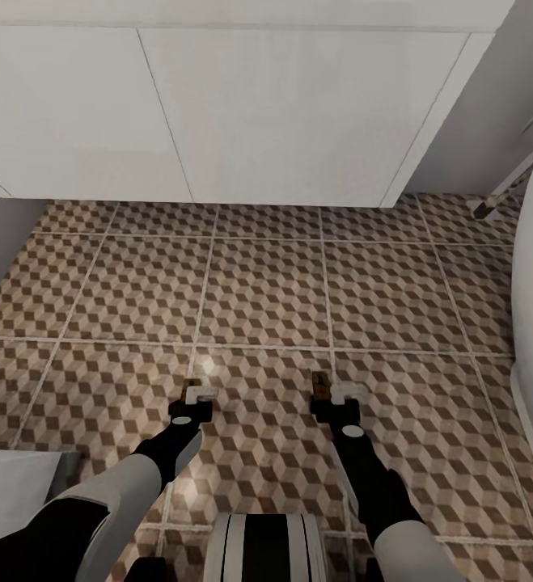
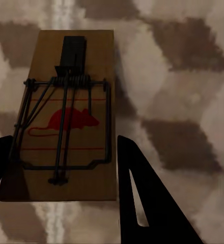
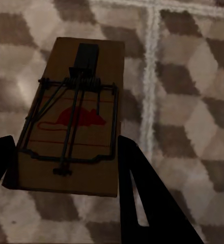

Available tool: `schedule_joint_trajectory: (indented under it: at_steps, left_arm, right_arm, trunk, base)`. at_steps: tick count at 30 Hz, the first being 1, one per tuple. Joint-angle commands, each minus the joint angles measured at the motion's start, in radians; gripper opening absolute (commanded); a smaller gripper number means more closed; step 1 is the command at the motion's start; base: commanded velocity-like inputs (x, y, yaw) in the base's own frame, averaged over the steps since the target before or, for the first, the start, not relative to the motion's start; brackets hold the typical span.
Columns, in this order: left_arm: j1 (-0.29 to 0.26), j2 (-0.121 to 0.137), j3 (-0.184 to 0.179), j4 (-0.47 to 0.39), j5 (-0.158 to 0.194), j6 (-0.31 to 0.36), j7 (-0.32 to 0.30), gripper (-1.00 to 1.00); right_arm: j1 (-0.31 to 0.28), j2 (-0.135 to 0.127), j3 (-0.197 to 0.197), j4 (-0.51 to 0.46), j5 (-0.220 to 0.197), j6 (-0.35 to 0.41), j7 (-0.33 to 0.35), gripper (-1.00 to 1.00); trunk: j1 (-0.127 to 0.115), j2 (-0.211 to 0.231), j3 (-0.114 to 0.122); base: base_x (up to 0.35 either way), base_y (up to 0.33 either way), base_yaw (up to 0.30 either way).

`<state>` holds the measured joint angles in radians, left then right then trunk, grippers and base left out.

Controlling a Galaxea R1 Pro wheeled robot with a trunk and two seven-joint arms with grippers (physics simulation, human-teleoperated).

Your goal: Take the four mousetraps from the cabinet in the bathroom and place them on the bathroom floor. Make sure all four end up on the same floor surface, and ensure that at least two of them are either under or directly next to the same bathroom sink.

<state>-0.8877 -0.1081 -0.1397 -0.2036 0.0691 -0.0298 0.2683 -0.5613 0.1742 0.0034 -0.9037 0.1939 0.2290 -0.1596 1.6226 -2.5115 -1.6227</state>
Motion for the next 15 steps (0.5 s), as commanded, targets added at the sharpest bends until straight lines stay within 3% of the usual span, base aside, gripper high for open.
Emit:
schedule_joint_trajectory:
  at_steps: [1, 4, 6, 8, 10, 12, 15]
  left_arm:
    - [-0.001, 0.0, -0.009, -0.001, 0.004, -0.006, 0.004, -1.0]
    - [-0.001, -0.002, -0.009, -0.03, 0.003, -0.021, -0.024, -1.0]
    - [-0.001, -0.002, -0.007, -0.113, 0.003, -0.016, -0.044, -1.0]
    - [-0.001, -0.001, -0.006, -0.2, 0.004, 0.012, -0.051, -1.0]
    - [-0.001, -0.002, -0.005, -0.292, 0.004, 0.09, -0.055, -1.0]
    - [-0.003, -0.002, -0.005, -0.385, 0.004, 0.223, -0.059, -1.0]
    - [-0.029, -0.003, -0.005, -0.548, 0.004, 0.511, -0.061, -1.0]
  right_arm:
    - [0.0, 0.0, 0.008, -0.001, 0.007, -0.004, -0.001, -1.0]
    - [0.0, 0.0, 0.08, -0.004, 0.01, -0.031, -0.005, -1.0]
    - [-0.007, 0.0, 0.141, -0.014, 0.012, -0.035, -0.015, -1.0]
    - [-0.031, 0.0, 0.163, -0.018, 0.012, -0.026, -0.034, -1.0]
    - [-0.072, 0.0, 0.175, -0.019, 0.01, 0.0, -0.057, -1.0]
    - [-0.121, 0.0, 0.181, -0.015, 0.009, 0.042, -0.07, -1.0]
    - [-0.223, 0.0, 0.185, 0.003, 0.007, 0.13, -0.081, -1.0]
  trunk:
    - [0.0, 0.0, -0.001]
    - [0.0, 0.0, -0.001]
    - [0.0, 0.0, -0.001]
    - [0.0, 0.0, -0.001]
    - [0.0, 0.0, -0.001]
    - [0.0, 0.0, -0.001]
    - [0.0, 0.0, -0.001]
  base:
    - [0.0, 0.0, 0.0]
    - [0.0, 0.0, 0.0]
    - [0.0, 0.0, 0.0]
    - [0.0, 0.0, 0.0]
    - [0.0, 0.0, 0.0]
    - [0.0, 0.0, 0.0]
    - [0.0, 0.0, 0.0]
